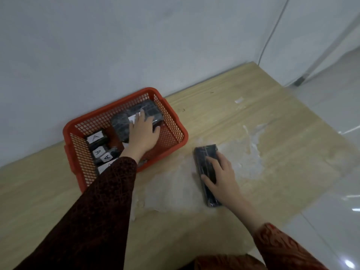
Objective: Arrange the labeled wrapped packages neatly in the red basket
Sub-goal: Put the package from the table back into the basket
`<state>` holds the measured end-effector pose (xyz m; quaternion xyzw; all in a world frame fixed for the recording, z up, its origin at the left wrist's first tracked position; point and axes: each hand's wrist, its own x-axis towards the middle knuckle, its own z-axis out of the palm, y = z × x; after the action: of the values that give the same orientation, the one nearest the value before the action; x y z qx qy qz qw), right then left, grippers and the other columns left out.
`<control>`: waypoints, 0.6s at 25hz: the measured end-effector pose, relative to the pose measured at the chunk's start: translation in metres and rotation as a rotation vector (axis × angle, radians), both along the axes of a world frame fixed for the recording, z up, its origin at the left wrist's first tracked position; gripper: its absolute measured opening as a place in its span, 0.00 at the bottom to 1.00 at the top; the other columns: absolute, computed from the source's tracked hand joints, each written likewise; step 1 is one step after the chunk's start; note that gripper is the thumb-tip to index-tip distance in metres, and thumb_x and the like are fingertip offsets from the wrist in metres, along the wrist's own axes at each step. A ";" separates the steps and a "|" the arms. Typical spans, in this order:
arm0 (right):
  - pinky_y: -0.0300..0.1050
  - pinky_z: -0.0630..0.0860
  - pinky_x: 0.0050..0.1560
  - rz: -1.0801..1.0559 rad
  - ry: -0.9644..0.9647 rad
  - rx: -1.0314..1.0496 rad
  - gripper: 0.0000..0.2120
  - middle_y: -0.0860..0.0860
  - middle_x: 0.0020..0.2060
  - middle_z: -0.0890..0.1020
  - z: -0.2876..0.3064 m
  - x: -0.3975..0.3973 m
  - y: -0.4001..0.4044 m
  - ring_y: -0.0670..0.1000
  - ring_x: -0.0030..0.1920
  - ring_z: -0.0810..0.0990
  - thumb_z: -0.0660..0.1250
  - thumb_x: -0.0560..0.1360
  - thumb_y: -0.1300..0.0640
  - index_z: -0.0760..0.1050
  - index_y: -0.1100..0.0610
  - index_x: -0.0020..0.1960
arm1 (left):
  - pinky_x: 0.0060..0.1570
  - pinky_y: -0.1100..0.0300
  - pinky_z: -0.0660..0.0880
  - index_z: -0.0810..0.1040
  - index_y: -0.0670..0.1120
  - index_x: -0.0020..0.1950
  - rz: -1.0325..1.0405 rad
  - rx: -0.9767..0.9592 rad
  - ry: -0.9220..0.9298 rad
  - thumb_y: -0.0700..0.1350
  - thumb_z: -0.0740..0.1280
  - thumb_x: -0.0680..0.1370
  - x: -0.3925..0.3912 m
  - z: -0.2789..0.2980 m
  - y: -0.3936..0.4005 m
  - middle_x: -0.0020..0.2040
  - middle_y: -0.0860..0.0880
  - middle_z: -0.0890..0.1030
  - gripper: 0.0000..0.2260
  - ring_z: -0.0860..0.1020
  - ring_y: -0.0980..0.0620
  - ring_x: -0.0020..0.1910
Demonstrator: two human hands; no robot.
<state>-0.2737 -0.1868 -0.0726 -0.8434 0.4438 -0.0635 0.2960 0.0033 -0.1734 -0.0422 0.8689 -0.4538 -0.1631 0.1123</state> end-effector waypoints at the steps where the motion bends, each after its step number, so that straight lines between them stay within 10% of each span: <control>1: 0.56 0.56 0.74 -0.032 0.062 0.009 0.30 0.55 0.77 0.55 -0.011 -0.016 0.013 0.57 0.76 0.52 0.65 0.75 0.45 0.60 0.51 0.73 | 0.77 0.44 0.46 0.65 0.45 0.74 -0.071 -0.100 -0.007 0.50 0.58 0.82 -0.020 0.004 0.000 0.80 0.40 0.54 0.22 0.50 0.41 0.79; 7: 0.59 0.57 0.74 -0.084 0.147 0.025 0.49 0.56 0.78 0.48 -0.052 -0.048 0.061 0.59 0.77 0.49 0.68 0.67 0.34 0.45 0.47 0.77 | 0.76 0.47 0.42 0.64 0.48 0.75 -0.625 -0.092 -0.131 0.44 0.59 0.80 -0.125 -0.017 0.011 0.80 0.43 0.56 0.22 0.49 0.45 0.80; 12: 0.59 0.57 0.75 0.031 0.126 -0.053 0.38 0.57 0.78 0.48 -0.060 -0.055 0.046 0.61 0.77 0.50 0.67 0.74 0.46 0.53 0.52 0.77 | 0.78 0.44 0.47 0.51 0.52 0.79 -0.685 0.266 -0.047 0.41 0.58 0.80 -0.144 -0.053 0.027 0.81 0.44 0.43 0.30 0.41 0.44 0.80; 15: 0.57 0.56 0.75 0.039 0.024 0.001 0.30 0.54 0.78 0.51 -0.054 -0.066 0.041 0.60 0.76 0.51 0.62 0.78 0.48 0.56 0.52 0.76 | 0.77 0.42 0.50 0.50 0.56 0.79 -0.620 0.164 0.039 0.43 0.62 0.80 -0.147 -0.063 0.031 0.81 0.47 0.40 0.32 0.39 0.45 0.79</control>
<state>-0.3401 -0.1458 -0.1262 -0.8524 0.4309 -0.0473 0.2923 -0.1441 -0.1424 -0.1057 0.6921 -0.6800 -0.2422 -0.0047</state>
